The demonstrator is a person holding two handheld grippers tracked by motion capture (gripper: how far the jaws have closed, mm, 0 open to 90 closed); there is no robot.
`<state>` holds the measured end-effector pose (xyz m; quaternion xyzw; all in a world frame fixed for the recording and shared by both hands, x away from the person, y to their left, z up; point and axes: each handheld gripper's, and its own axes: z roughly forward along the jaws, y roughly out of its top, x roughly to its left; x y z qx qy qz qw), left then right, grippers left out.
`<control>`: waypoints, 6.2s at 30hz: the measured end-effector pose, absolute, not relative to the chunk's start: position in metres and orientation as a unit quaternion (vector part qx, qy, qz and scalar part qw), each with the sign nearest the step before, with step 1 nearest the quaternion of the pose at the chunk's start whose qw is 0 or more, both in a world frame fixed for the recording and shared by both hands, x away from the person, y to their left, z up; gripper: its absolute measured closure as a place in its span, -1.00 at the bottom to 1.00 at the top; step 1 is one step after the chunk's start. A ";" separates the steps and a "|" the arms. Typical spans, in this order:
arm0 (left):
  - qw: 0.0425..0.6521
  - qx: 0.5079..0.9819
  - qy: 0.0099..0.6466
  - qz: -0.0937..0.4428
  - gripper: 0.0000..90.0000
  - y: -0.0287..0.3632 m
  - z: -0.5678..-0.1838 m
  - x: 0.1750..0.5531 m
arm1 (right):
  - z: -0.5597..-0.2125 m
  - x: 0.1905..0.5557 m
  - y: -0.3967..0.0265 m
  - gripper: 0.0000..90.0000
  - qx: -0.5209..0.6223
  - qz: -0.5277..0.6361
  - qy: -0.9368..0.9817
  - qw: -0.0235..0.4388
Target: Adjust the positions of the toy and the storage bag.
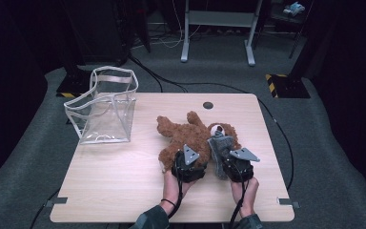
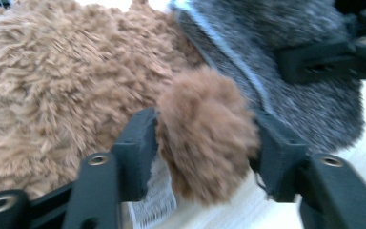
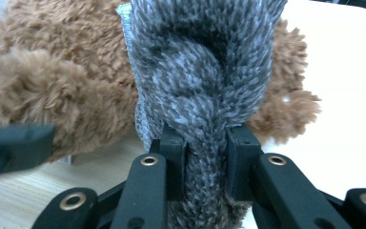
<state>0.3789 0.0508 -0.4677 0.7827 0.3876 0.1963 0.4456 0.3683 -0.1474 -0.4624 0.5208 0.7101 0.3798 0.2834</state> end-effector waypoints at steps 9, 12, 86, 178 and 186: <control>0.449 0.788 0.372 0.196 0.68 0.055 -0.466 0.387 | -0.460 0.359 -0.164 0.63 0.534 0.385 0.692 0.297; 0.449 0.792 0.360 0.203 0.70 0.059 -0.456 0.389 | -0.460 0.357 -0.169 0.63 0.535 0.383 0.690 0.303; 0.407 0.801 0.374 0.231 0.70 0.155 -0.420 0.371 | -0.431 0.356 -0.106 0.63 0.476 0.414 0.720 0.290; 0.426 0.794 0.413 0.133 0.43 0.197 -0.439 0.403 | -0.429 0.363 -0.044 0.61 0.396 0.450 0.768 0.225; 0.428 0.789 0.421 0.133 0.43 0.201 -0.431 0.419 | -0.448 0.385 -0.016 0.61 0.398 0.399 0.802 0.200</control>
